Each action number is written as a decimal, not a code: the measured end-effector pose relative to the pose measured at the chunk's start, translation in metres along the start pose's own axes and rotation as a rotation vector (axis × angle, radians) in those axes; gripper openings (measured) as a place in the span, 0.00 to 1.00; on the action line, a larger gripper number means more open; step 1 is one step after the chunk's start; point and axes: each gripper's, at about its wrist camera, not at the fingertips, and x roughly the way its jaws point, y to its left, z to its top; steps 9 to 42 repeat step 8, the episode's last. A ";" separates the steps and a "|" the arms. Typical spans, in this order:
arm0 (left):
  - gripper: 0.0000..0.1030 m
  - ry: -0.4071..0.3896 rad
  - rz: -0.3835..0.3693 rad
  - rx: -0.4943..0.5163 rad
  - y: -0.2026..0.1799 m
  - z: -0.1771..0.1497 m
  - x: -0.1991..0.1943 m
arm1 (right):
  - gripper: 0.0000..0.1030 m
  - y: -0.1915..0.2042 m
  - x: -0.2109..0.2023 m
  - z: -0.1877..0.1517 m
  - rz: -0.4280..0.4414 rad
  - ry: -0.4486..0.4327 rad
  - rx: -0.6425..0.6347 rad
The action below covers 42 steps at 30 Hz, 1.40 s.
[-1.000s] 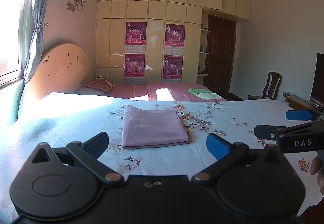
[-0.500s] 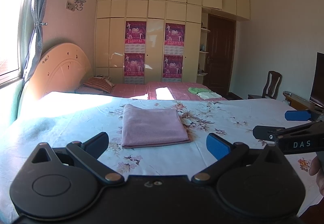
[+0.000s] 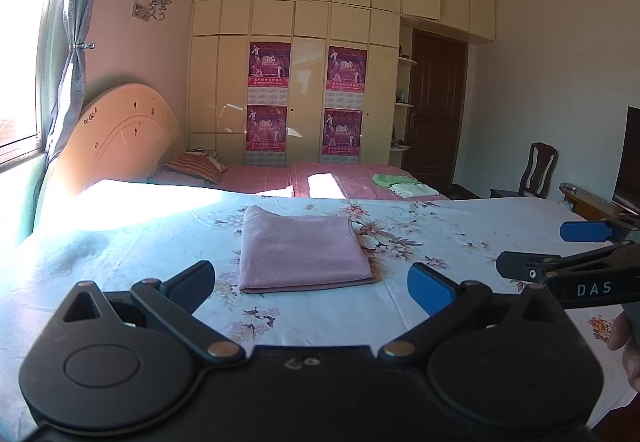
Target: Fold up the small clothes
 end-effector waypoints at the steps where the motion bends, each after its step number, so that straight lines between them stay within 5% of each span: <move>1: 0.99 -0.002 0.003 0.002 0.000 -0.001 -0.001 | 1.00 0.000 0.001 0.000 0.001 0.000 0.001; 42: 1.00 0.003 0.010 0.006 -0.003 -0.001 -0.002 | 1.00 -0.002 0.002 0.000 0.013 -0.001 0.002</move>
